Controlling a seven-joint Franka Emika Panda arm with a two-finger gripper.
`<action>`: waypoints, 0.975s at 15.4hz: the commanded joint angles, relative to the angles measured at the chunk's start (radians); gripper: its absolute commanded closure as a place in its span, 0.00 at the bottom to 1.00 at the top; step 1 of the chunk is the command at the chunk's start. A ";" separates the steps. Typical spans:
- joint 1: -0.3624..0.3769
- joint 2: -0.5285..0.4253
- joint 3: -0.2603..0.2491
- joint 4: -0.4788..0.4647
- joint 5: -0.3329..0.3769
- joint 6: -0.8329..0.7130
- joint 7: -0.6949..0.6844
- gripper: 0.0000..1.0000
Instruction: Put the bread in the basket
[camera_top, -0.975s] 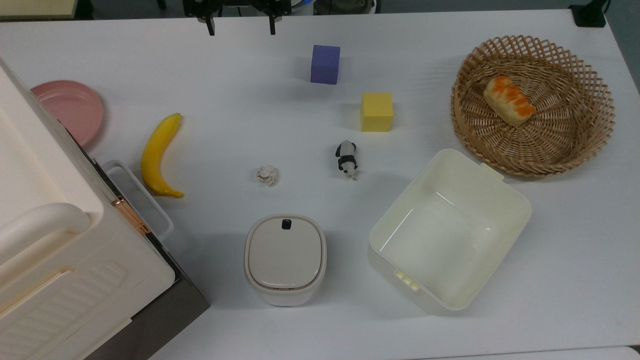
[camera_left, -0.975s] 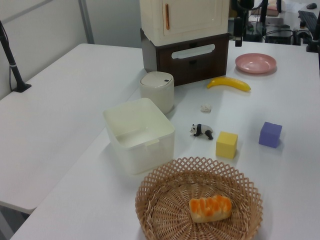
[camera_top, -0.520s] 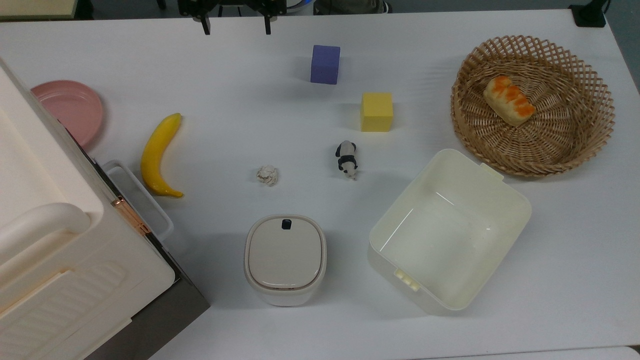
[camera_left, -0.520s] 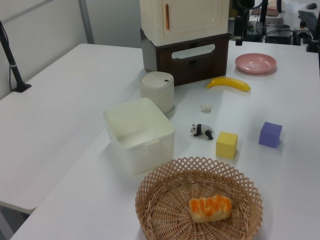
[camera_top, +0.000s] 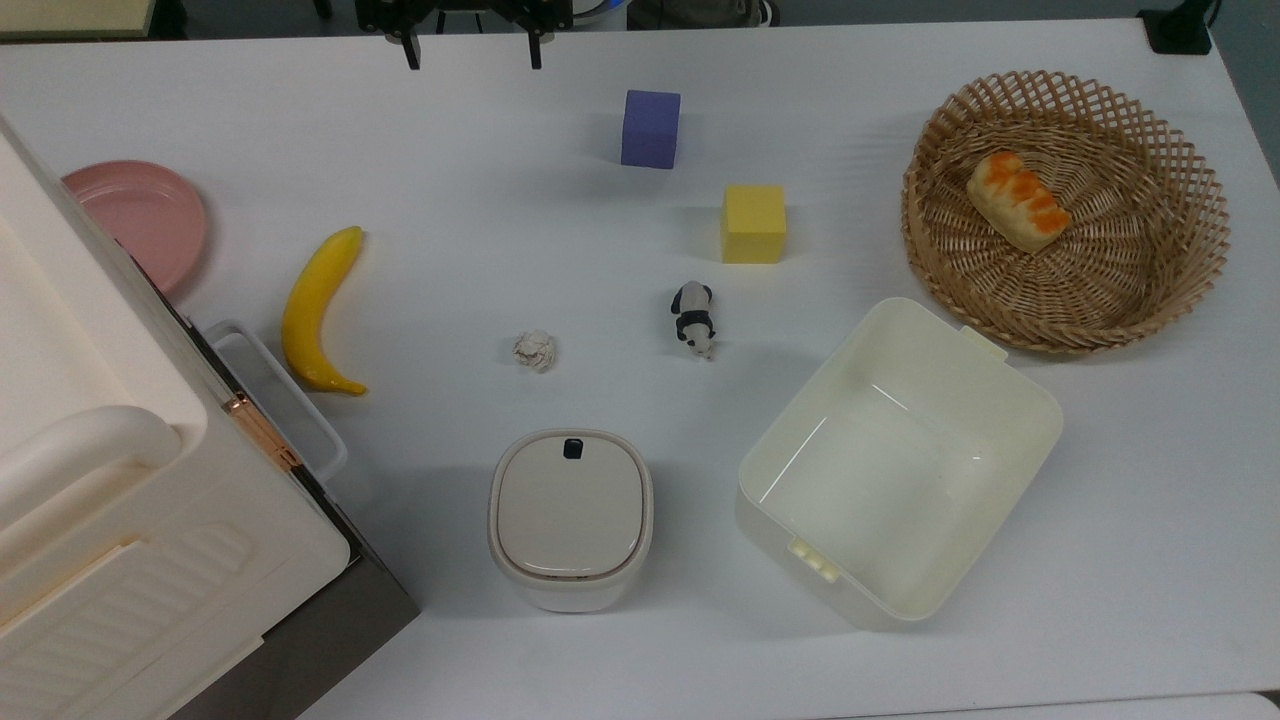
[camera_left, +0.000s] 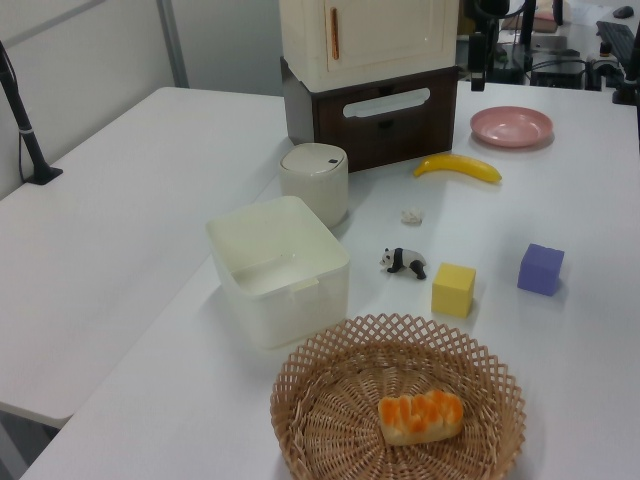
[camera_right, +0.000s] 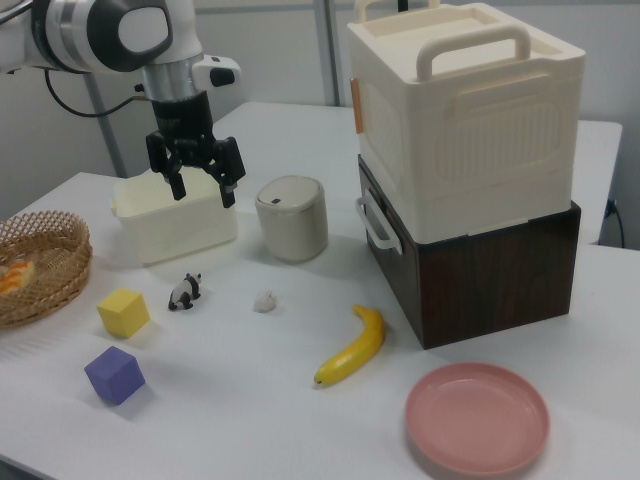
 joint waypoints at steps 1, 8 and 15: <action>-0.007 -0.014 0.004 -0.007 -0.006 -0.011 -0.025 0.00; 0.001 -0.012 0.004 -0.007 -0.010 -0.011 -0.025 0.00; 0.004 -0.008 0.004 -0.009 -0.012 -0.013 -0.025 0.00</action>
